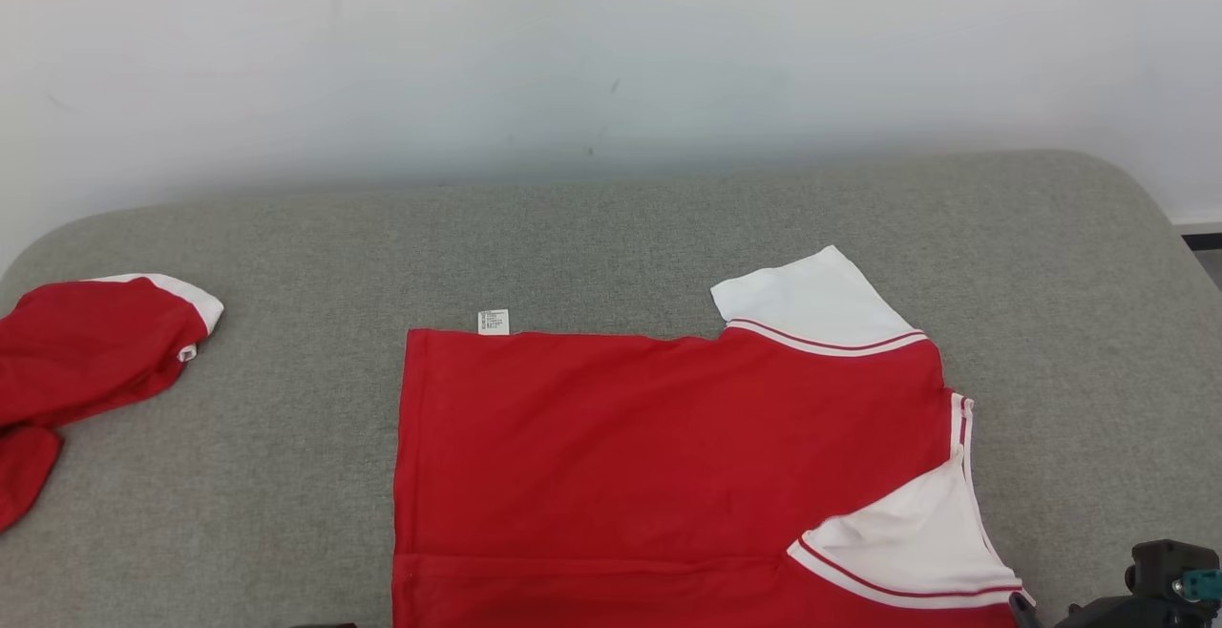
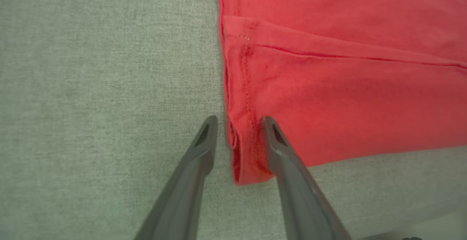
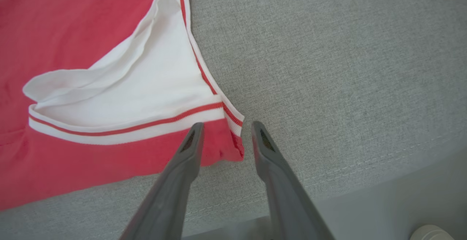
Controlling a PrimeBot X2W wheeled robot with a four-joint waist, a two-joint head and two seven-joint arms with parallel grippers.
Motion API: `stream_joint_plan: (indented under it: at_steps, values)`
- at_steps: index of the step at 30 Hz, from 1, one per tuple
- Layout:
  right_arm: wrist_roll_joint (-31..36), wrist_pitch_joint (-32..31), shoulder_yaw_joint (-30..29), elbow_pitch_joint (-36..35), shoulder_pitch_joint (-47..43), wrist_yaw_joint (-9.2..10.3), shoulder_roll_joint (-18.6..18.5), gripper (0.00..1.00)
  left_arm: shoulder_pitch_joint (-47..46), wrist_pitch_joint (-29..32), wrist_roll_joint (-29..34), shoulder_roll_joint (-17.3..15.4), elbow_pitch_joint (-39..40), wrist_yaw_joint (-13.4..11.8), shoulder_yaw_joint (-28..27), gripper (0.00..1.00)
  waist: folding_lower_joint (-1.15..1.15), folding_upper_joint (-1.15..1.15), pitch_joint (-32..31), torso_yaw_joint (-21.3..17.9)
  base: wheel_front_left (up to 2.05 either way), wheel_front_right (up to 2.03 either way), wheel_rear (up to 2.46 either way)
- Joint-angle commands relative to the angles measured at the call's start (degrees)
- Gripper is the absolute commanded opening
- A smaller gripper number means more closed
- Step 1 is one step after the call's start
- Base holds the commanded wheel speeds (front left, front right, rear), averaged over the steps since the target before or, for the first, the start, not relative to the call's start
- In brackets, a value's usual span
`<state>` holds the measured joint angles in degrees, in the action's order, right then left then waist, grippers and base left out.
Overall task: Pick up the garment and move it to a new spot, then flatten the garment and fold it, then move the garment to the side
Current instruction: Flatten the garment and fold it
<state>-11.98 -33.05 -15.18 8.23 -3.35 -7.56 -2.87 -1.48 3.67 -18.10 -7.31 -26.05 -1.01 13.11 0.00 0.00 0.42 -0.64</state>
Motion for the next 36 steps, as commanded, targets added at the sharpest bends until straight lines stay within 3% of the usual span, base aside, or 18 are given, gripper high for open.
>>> stream_joint_plan:
  at_steps: [1,10,18,23,26,31,36]
  values:
    - [0.6,0.8,-0.3,0.1,-0.1,0.15,-0.1,1.00,1.2,0.6,-0.5,-0.5,0.6,-0.3,0.0,1.00,0.00,0.00,-0.2,0.0,0.00,0.00,0.00]
    - [2.4,2.0,0.3,-1.1,4.5,0.15,-0.2,1.00,0.9,0.6,-1.8,-1.8,7.0,-2.0,-2.3,1.00,0.00,0.00,-0.2,-0.3,0.00,0.00,0.00]
    - [2.6,-3.7,5.2,0.2,19.4,0.15,-6.0,1.00,-10.4,7.3,-3.9,-3.0,8.2,-0.8,-3.0,1.00,0.00,0.00,4.4,-0.3,0.00,0.00,0.00]
    - [1.5,-8.3,10.6,10.7,38.2,0.15,-8.3,1.00,-26.9,15.0,-4.9,-3.6,4.3,0.7,-2.6,1.00,0.00,0.00,11.9,-0.5,0.00,0.00,0.00]
    - [1.3,-7.6,11.8,15.2,46.0,0.15,-8.5,1.00,-32.8,16.8,-4.4,-4.1,2.2,1.0,-2.2,1.00,0.00,0.00,15.6,-0.8,0.00,0.00,0.00]
    - [2.4,-5.0,13.5,22.0,55.3,0.15,-7.7,1.00,-39.8,18.8,-3.4,-5.8,-0.9,2.6,-0.8,1.00,0.00,0.00,20.7,-1.1,0.00,0.00,0.00]
    - [3.6,-2.6,14.7,27.5,61.5,0.15,-8.7,1.00,-43.7,20.1,-2.1,-6.4,-2.6,2.5,0.2,1.00,0.00,0.00,24.1,-0.7,0.00,0.00,0.00]
